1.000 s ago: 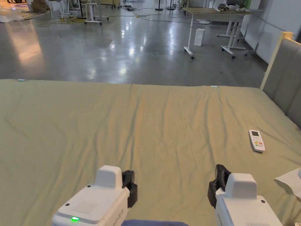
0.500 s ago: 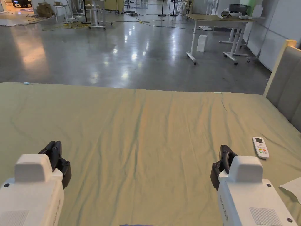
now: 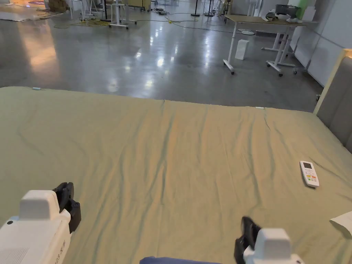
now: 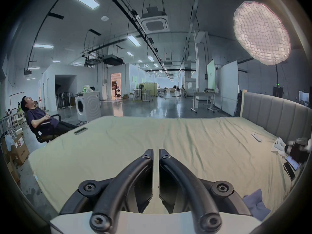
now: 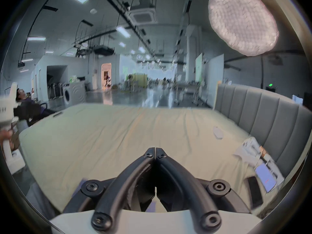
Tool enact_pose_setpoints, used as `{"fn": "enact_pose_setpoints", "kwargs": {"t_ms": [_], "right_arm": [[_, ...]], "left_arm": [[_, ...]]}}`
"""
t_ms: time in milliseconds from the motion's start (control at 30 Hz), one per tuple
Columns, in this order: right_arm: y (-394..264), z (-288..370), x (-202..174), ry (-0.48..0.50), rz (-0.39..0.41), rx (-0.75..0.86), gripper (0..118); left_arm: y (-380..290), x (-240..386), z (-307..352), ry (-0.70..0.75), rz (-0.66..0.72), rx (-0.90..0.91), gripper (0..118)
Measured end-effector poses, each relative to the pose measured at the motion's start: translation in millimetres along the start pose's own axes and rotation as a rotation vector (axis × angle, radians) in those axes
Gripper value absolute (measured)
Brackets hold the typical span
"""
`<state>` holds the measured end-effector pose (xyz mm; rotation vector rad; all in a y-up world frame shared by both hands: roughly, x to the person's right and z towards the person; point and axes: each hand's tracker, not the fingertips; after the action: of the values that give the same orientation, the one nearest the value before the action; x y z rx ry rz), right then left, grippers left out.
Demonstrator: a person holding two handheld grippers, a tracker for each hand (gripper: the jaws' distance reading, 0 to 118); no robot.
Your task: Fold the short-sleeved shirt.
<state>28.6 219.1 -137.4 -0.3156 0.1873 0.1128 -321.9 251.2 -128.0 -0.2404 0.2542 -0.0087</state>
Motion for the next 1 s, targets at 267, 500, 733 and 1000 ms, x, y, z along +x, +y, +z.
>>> {"fn": "enact_pose_setpoints", "kwargs": {"t_ms": [267,500,733,1000], "right_arm": [[-89,-26,-52,0.080,0.035,-0.178,0],[-124,-49,-47,0.007,0.028,-0.238,0],[-132,-51,-41,0.001,0.007,-0.247,0],[-135,-52,-37,0.012,-0.009,-0.248,0]], "left_arm": [[-47,2,7,-0.097,0.047,-0.203,6],[-87,0,-8,-0.367,0.291,-0.526,59],[-129,0,-50,-0.687,0.600,-0.784,85],[-154,30,-77,-0.926,0.882,-0.957,85]]}}
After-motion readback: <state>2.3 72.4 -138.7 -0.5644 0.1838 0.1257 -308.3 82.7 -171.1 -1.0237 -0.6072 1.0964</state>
